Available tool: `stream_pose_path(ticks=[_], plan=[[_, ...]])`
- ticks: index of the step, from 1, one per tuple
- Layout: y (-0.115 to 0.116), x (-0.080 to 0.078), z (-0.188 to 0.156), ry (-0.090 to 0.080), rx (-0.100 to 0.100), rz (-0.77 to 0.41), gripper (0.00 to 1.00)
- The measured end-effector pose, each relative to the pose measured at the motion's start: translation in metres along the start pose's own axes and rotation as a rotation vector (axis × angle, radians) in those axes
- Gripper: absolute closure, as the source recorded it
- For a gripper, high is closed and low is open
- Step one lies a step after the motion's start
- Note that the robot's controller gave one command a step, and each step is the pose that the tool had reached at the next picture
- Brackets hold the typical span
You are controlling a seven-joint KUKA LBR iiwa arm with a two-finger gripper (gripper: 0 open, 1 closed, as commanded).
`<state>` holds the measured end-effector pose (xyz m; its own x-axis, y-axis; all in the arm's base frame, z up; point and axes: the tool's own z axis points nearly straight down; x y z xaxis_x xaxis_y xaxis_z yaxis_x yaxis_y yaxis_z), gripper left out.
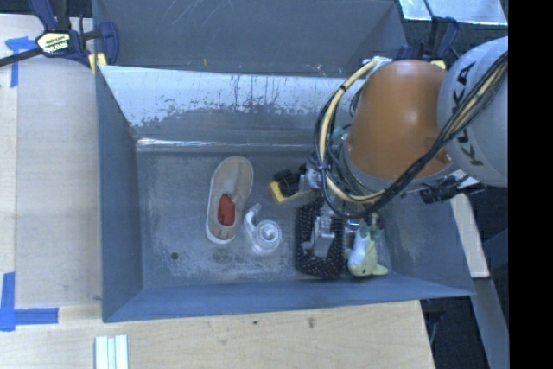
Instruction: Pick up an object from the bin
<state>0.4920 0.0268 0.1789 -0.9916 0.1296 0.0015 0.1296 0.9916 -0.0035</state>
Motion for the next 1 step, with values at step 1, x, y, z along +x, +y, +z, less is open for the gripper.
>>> stream_pose_path(ticks=[1], plan=[[0.0377, 0.0067, 0.0305, -0.007, -0.006, -0.113, 0.00]])
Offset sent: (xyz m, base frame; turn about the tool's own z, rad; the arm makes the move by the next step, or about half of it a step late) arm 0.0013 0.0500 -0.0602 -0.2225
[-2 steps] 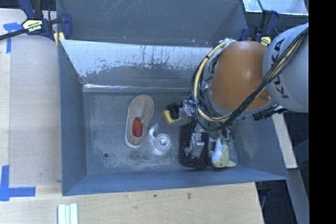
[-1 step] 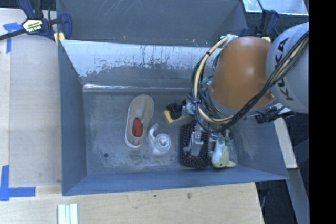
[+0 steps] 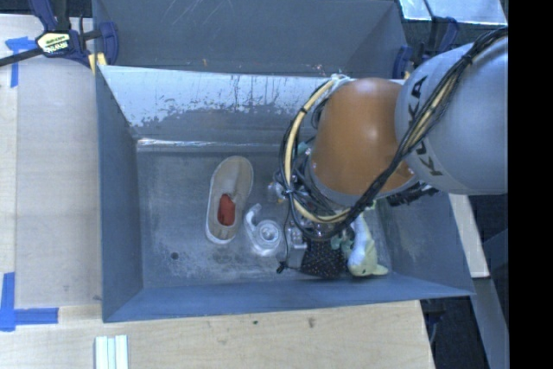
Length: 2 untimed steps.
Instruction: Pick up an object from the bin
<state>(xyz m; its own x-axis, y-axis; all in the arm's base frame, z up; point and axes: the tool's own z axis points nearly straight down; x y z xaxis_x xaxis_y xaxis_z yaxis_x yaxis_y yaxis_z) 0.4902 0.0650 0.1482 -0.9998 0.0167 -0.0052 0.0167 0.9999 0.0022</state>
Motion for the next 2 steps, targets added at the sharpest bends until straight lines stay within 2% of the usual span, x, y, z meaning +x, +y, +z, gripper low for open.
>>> stream_pose_path(ticks=[1, 2], plan=[[0.010, -0.002, 0.026, 0.007, 0.004, -0.104, 0.00], [0.036, -0.003, -0.014, 0.006, 0.002, -0.055, 0.00]])
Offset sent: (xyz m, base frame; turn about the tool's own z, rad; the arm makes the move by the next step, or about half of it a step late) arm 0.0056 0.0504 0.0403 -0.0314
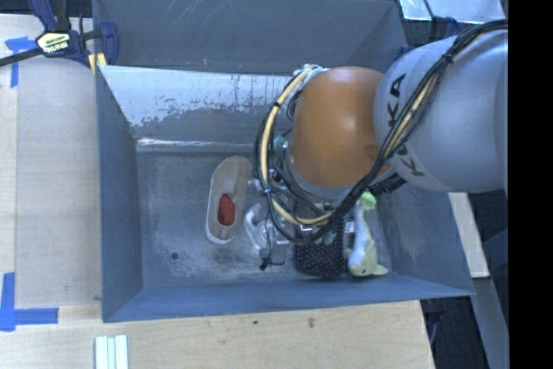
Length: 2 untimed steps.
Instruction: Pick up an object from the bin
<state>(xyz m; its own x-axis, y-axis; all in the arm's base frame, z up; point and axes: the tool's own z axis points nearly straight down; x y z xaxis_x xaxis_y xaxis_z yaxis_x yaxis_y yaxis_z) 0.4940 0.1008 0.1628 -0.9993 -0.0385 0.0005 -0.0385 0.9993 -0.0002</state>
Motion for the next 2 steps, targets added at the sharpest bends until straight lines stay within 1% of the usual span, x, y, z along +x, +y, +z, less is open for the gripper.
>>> stream_pose_path(ticks=[1, 2], plan=[[0.001, -0.012, -0.018, -0.013, -0.001, -0.044, 0.00], [-0.002, -0.022, 0.029, -0.008, -0.001, -0.026, 0.00]])
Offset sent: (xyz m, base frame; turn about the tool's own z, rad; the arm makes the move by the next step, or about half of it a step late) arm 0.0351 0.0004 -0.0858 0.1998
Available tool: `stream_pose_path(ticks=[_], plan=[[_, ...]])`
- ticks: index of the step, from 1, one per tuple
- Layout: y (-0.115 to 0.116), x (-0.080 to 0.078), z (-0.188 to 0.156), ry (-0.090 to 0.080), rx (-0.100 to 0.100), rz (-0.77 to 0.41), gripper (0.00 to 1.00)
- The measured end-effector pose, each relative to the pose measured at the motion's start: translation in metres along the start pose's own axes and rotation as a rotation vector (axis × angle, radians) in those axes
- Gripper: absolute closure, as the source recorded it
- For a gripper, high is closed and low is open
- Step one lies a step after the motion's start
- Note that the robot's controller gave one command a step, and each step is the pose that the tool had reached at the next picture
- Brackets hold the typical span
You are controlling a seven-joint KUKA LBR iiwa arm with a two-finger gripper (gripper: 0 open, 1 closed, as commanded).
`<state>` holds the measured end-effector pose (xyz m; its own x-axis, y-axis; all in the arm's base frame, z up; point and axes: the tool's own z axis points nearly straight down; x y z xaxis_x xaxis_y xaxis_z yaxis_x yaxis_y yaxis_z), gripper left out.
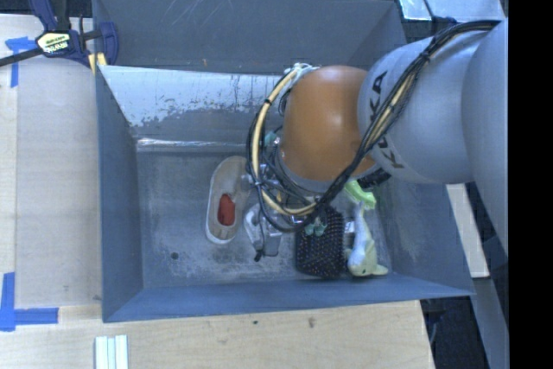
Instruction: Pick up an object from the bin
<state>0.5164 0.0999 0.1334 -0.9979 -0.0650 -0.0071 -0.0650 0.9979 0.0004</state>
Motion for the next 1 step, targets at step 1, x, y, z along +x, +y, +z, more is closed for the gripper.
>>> stream_pose_path(ticks=[1], plan=[[0.0067, -0.0159, 0.0257, 0.002, 0.000, 0.212, 0.00]])
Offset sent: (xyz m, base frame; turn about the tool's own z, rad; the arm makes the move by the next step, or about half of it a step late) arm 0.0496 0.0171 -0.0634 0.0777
